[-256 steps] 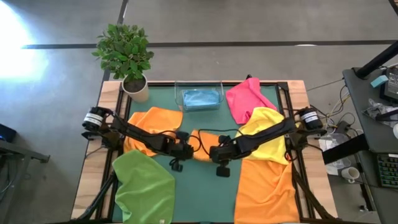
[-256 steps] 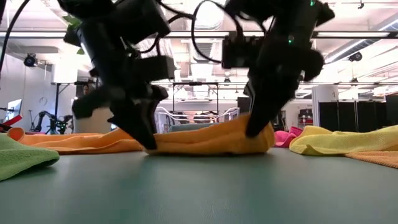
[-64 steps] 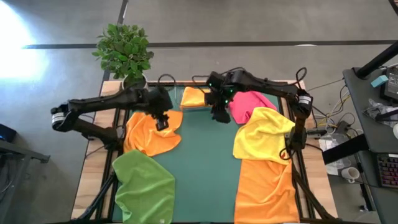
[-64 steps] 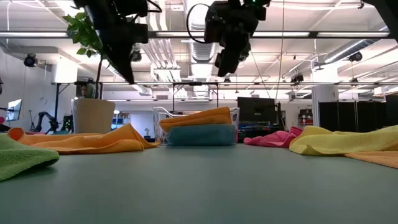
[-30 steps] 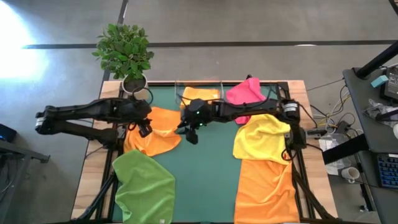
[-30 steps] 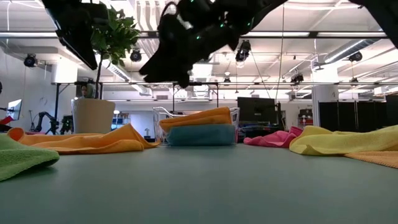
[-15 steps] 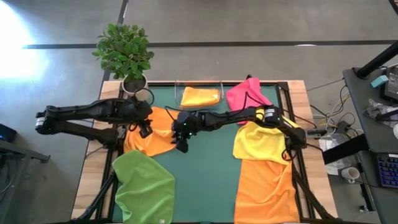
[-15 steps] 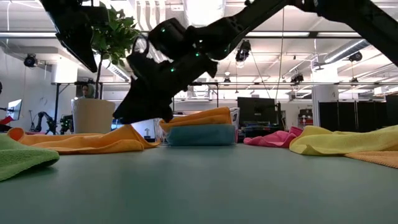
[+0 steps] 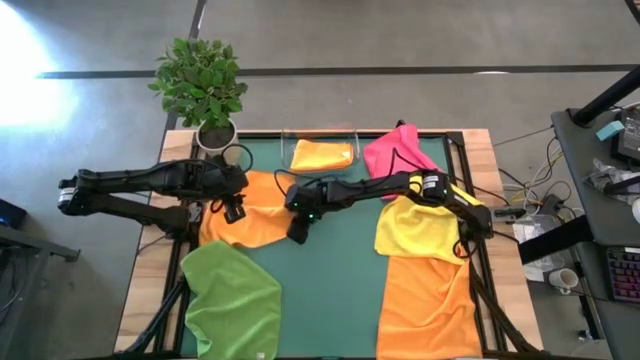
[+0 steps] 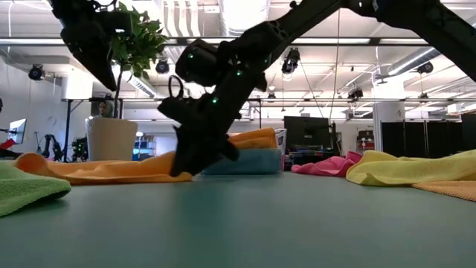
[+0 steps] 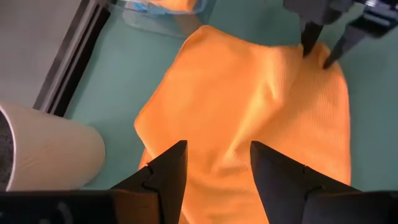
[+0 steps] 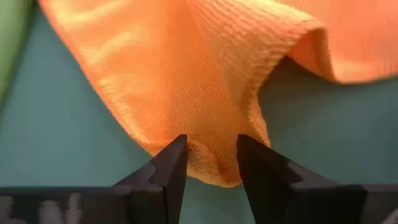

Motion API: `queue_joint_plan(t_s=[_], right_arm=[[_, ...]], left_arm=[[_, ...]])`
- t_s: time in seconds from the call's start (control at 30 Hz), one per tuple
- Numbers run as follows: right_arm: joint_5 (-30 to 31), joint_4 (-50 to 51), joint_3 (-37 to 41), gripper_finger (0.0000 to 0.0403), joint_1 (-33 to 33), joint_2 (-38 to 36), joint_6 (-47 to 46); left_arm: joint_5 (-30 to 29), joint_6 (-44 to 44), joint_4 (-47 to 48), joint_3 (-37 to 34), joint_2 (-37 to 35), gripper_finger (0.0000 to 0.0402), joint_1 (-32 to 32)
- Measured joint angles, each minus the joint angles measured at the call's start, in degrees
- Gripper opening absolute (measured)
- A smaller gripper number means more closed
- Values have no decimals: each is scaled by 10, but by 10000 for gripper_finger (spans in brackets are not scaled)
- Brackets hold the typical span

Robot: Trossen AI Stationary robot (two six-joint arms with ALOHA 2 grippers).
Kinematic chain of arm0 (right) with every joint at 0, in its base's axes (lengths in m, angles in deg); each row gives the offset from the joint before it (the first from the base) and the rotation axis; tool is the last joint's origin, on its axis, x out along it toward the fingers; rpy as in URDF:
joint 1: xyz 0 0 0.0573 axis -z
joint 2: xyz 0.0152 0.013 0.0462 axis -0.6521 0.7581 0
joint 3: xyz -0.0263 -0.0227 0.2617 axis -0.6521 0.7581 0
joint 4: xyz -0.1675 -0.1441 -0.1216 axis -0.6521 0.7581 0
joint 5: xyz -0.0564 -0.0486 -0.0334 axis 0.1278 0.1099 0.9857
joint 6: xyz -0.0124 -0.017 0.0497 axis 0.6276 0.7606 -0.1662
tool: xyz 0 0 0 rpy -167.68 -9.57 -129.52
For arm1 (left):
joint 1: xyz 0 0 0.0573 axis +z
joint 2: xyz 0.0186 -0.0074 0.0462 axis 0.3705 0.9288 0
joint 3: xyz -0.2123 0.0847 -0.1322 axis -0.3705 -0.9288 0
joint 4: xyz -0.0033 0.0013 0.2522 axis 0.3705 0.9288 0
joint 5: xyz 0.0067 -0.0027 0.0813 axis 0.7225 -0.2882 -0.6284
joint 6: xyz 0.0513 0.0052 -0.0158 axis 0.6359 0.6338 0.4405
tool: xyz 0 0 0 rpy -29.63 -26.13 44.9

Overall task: Fold microfiber towels
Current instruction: Fold the top left orange microfiber towel

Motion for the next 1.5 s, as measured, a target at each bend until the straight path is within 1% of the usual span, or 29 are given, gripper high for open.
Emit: queue_joint_plan(t_s=[0.17,0.3,0.57,0.7,0.77,0.87,0.93,1.07,1.2,1.37,1.5], right_arm=[[16,98,-1,105,-5,-15,-43],[40,199,1,94,-18,-36,-73],[124,402,4,77,-54,-73,-145],[128,478,4,65,-73,-81,-163],[136,501,4,59,-82,-81,-165],[142,493,4,53,-93,-87,-166],[142,473,4,48,-97,-94,-166],[142,425,4,38,-96,-113,-158],[142,368,3,29,-87,-122,-127],[130,319,3,16,-67,-123,-86],[101,275,3,9,-49,-123,-39]], left_arm=[[0,18,-1,0,3,160,0],[0,18,-1,0,3,160,0],[0,19,-1,-2,3,160,0],[0,19,-1,-11,3,160,0],[0,19,-6,-20,3,160,0],[3,19,-24,-40,3,160,0],[19,18,-29,-49,4,160,0],[87,14,-51,-72,2,160,-3],[156,12,-75,-89,-1,160,-14],[196,-15,-79,-102,-2,160,-39],[258,-19,-96,-120,-3,160,-70]])
